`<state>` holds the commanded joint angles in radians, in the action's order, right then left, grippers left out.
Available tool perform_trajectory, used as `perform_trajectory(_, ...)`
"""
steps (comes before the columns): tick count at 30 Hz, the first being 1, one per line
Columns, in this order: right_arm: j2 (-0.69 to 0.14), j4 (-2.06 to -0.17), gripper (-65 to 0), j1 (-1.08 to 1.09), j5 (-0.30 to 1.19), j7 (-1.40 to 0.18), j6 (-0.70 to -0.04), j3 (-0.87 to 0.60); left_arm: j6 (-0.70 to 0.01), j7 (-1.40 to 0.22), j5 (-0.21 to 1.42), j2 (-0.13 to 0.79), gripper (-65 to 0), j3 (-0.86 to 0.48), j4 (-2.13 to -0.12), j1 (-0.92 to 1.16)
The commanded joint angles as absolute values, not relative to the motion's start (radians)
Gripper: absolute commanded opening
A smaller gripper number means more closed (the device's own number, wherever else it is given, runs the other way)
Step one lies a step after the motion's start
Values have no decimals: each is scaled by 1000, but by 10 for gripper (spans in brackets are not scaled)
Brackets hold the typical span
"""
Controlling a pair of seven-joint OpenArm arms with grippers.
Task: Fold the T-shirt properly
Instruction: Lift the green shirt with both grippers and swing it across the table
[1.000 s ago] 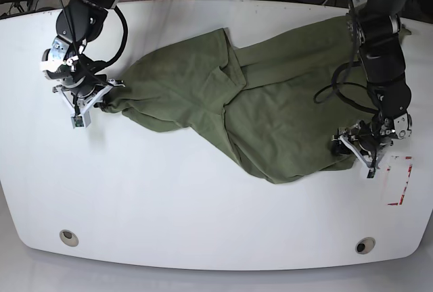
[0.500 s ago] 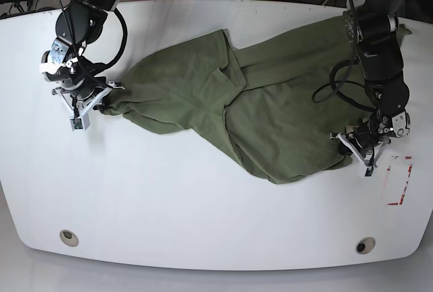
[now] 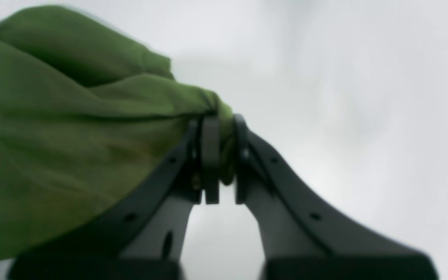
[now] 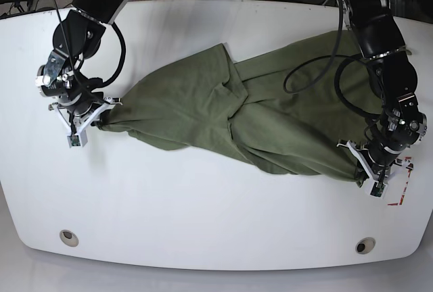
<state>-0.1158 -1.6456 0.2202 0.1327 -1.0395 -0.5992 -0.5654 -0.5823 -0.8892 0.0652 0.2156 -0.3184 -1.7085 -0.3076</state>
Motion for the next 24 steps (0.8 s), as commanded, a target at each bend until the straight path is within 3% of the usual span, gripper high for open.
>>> perform_trajectory(10, -189, -1527, -650, 476, 133, -1125, -638, -564, -582, -975, 62, 179, -650, -318, -1957, -351)
perform_trajectory(17, -283, -1403, -650, 697, 134, -1145, -645, -484, -582, -1038, 62, 186, -650, -329, -2006, -484)
perform_trajectory(24, -317, -1333, -650, 897, 134, -1168, -647, -481, -582, -1041, 61, 208, -650, -386, -2006, -641)
